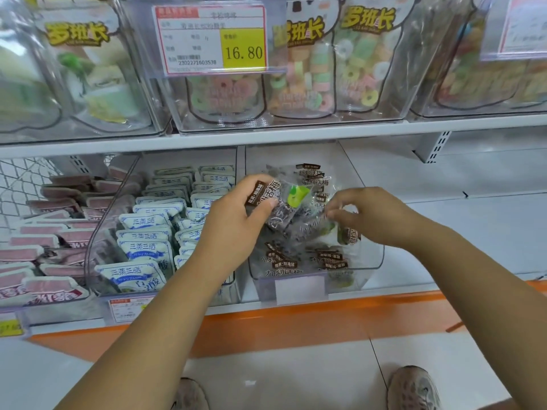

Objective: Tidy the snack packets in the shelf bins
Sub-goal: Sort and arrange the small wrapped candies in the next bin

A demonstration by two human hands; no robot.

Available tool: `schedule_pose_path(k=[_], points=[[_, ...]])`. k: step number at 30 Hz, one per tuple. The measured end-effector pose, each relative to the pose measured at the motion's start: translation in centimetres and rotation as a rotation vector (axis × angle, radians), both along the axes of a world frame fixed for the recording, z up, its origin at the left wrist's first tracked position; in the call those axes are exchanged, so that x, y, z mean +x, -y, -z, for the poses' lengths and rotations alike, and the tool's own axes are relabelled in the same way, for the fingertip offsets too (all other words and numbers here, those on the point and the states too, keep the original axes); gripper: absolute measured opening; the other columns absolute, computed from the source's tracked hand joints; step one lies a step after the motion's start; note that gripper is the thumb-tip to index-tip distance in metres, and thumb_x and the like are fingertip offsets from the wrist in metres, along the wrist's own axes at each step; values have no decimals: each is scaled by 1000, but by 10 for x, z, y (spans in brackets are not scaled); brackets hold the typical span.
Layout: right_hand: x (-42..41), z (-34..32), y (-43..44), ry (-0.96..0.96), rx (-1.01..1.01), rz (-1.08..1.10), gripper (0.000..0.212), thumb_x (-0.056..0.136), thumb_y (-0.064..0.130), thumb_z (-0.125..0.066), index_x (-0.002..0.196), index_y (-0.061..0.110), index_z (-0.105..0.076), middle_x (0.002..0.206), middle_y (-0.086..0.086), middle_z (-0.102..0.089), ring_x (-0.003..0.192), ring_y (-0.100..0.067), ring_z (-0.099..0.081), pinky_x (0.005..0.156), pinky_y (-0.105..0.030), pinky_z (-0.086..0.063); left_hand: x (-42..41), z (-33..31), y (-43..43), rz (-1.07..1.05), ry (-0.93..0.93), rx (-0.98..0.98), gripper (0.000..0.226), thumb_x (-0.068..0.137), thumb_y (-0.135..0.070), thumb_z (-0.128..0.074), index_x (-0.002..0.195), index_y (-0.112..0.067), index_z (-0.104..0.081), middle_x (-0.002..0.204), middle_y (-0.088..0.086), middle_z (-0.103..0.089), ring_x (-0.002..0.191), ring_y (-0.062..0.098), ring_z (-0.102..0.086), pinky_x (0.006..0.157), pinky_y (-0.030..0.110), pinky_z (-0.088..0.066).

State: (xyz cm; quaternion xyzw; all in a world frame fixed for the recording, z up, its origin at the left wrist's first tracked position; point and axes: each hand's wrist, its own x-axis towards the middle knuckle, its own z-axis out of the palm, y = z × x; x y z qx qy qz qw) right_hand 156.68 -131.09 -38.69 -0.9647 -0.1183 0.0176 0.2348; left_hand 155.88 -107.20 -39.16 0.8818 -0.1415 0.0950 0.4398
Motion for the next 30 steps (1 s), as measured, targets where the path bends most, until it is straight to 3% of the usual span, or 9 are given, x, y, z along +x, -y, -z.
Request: schedule_pose_path(k=[4, 13, 16, 19, 22, 24, 26, 28, 30], points=[[-11, -9, 2, -60, 345, 67, 11, 91, 32, -60, 85, 24, -63, 88, -3, -68, 85, -17, -63, 80, -33, -48, 2, -1, 1, -26, -12, 45, 21, 96, -34, -51, 117, -39, -51, 87, -19, -61, 71, -1, -57, 59, 18, -43], [-10, -8, 8, -16, 466, 56, 11, 90, 27, -62, 81, 22, -63, 84, -13, -65, 84, -30, -61, 82, -42, -50, 5, -7, 8, 26, -2, 64, 22, 95, -35, -53, 117, -39, -55, 89, -15, -65, 79, 6, -61, 74, 31, -52], [-9, -9, 4, 134, 509, 99, 11, 88, 23, -65, 78, 24, -65, 83, -3, -67, 70, -18, -63, 65, -30, -51, 5, -12, 19, 103, -85, -16, 28, 97, -40, -46, 124, -42, -55, 86, -23, -62, 79, -4, -58, 77, 17, -50], [-9, -6, 3, 239, 514, 171, 8, 87, 20, -67, 80, 23, -69, 84, 9, -66, 63, -9, -63, 60, -17, -52, 4, -16, 32, 204, -206, -79, 37, 95, -51, -41, 131, -45, -48, 105, -30, -58, 95, -15, -53, 74, 2, -38], [-6, 4, 9, 297, 351, 152, 6, 86, 21, -68, 85, 21, -74, 82, 15, -67, 71, -3, -63, 71, -22, -53, 8, -10, 40, 240, -273, -146, 45, 89, -46, -58, 131, -46, -44, 116, -27, -57, 96, -13, -58, 78, 11, -47], [-4, 11, 10, 329, 242, 82, 5, 85, 22, -70, 85, 21, -75, 83, 11, -69, 77, -6, -62, 75, -24, -51, 9, -4, 44, 232, -289, -44, 60, 83, -35, -69, 134, -46, -39, 124, -21, -54, 93, 0, -63, 70, 19, -55], [-1, 13, 12, 377, 143, 18, 7, 82, 22, -73, 88, 21, -76, 90, 5, -70, 91, -15, -60, 82, -22, -44, 11, 3, 46, 197, -213, 97, 61, 83, -29, -71, 133, -45, -42, 124, -17, -53, 86, 8, -63, 63, 15, -52], [3, 12, 19, 343, 81, 45, 21, 78, 29, -76, 99, 26, -73, 113, 3, -65, 115, -20, -48, 99, -28, -37, 15, 8, 47, 153, -166, 61, 50, 86, -24, -69, 129, -42, -50, 116, -15, -56, 81, 12, -63, 56, 14, -48], [2, 7, 28, 173, 48, 177, 43, 74, 40, -77, 113, 32, -63, 138, 2, -44, 133, -21, -28, 111, -33, -25, 17, 12, 47, 110, -140, -18, 41, 88, -20, -67, 122, -40, -55, 106, -13, -61, 73, 12, -63, 49, 12, -45]])
